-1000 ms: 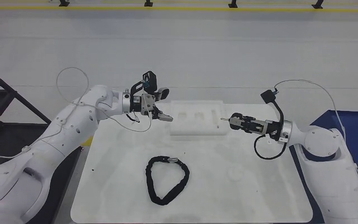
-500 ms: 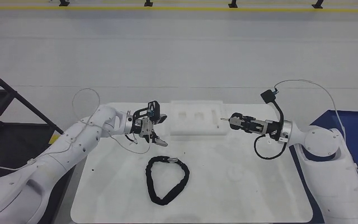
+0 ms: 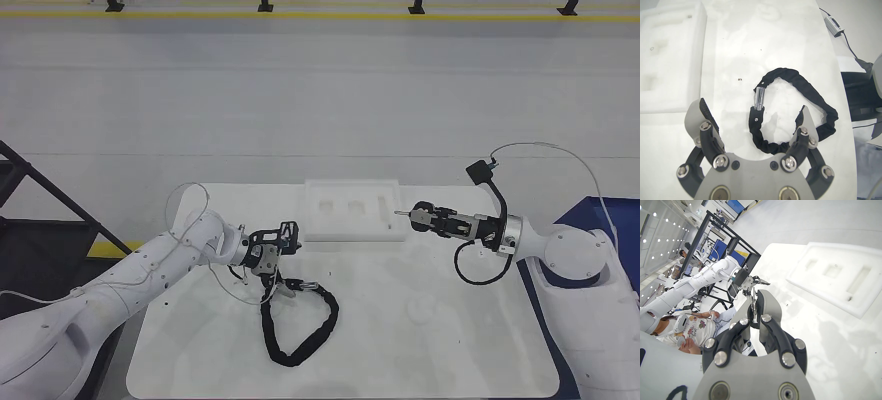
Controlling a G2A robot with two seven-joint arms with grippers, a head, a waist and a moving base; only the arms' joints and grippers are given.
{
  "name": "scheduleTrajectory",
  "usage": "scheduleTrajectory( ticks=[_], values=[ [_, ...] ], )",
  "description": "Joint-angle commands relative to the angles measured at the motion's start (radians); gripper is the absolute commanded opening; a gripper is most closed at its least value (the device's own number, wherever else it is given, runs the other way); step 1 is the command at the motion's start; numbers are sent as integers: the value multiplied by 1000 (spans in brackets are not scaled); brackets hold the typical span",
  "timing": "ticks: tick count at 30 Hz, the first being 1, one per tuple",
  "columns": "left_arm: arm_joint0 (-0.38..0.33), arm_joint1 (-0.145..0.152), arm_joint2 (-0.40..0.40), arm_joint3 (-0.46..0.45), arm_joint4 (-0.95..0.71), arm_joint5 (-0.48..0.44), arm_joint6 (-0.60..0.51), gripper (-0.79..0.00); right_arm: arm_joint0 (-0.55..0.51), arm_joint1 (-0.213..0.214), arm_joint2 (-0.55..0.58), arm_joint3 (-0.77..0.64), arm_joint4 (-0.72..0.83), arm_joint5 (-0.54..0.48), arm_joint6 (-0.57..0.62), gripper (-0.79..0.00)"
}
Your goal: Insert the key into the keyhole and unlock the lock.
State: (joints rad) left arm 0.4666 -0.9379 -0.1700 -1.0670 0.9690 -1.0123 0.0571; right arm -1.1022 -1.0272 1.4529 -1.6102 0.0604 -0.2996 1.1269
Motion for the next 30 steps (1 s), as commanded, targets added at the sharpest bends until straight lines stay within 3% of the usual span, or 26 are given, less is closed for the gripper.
scheduleTrajectory(
  ticks=[1, 19, 25, 30],
  values=[
    [1, -1, 0, 1, -1, 0, -2, 0, 0, 0, 0, 0, 0, 0, 0, -785],
    [29, -2, -15, 3, 18, 0, 28, 0, 0, 0, 0, 0, 0, 0, 0, -785],
    [52, -15, 0, 34, 218, 0, 165, 0, 0, 0, 0, 0, 0, 0, 0, -785],
    [70, -32, 0, 80, 436, 27, 409, 0, 0, 0, 0, 0, 0, 0, 0, -785]
  ],
)
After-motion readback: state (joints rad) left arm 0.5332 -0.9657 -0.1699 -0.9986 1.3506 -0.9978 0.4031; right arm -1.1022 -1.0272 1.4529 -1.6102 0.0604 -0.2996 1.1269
